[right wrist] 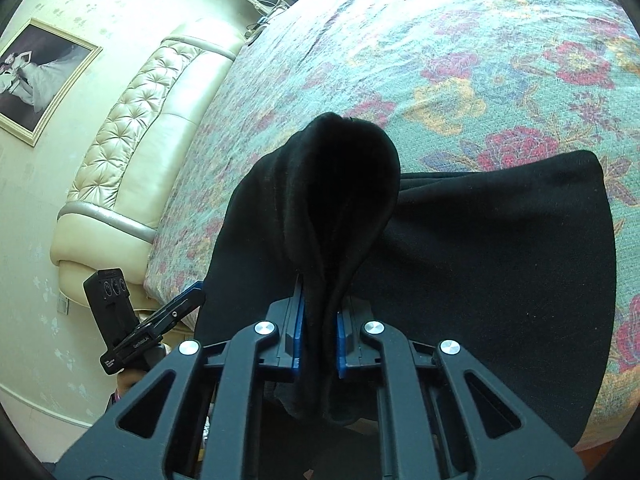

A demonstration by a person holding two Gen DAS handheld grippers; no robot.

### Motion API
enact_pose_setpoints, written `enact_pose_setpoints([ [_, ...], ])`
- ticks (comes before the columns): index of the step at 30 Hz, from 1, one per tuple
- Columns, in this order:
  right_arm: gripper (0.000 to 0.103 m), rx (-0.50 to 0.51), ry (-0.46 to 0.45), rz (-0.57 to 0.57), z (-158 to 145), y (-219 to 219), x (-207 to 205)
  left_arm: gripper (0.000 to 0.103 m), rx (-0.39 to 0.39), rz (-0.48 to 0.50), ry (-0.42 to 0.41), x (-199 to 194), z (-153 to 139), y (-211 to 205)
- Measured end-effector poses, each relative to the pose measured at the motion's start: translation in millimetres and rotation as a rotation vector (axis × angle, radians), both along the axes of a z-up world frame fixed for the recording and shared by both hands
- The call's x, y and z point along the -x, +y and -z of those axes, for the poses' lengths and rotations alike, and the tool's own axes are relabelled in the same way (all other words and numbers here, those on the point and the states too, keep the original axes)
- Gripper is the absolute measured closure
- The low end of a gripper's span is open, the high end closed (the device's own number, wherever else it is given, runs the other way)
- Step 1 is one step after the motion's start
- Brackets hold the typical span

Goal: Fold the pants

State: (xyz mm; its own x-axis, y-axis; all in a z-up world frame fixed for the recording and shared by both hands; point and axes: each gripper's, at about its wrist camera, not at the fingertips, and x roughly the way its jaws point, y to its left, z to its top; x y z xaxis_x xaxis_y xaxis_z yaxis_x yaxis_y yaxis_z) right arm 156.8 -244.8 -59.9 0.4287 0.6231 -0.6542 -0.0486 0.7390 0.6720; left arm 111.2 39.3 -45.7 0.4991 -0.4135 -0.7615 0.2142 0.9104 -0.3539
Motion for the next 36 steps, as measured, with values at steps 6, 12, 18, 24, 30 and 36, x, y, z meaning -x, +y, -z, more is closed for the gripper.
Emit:
enact_pose_setpoints([
  [6, 0.092, 0.010, -0.024, 0.000, -15.9, -13.2, 2.0, 0.022, 0.038, -0.011, 0.020, -1.3, 1.9, 4.3],
  [12, 0.095, 0.028, -0.035, 0.023, -29.8, -34.3, 7.9, 0.022, 0.043, 0.001, 0.024, 0.5, 3.1, -0.6],
  [18, 0.096, 0.048, -0.026, 0.062, -31.9, -59.5, 14.1, 0.022, 0.051, 0.019, 0.037, 0.0, 7.6, -8.3],
  [24, 0.096, 0.065, 0.005, 0.078, -22.4, -72.3, 20.1, 0.022, 0.047, 0.035, 0.048, 4.2, 11.6, -16.0],
  [30, 0.096, 0.054, 0.026, 0.111, -10.1, -89.7, 24.2, 0.022, 0.052, 0.045, 0.054, 6.0, 13.0, -20.1],
  [36, 0.096, 0.033, 0.064, 0.128, 4.6, -109.4, 26.6, 0.022, 0.069, 0.056, 0.066, 6.0, 15.7, -25.7],
])
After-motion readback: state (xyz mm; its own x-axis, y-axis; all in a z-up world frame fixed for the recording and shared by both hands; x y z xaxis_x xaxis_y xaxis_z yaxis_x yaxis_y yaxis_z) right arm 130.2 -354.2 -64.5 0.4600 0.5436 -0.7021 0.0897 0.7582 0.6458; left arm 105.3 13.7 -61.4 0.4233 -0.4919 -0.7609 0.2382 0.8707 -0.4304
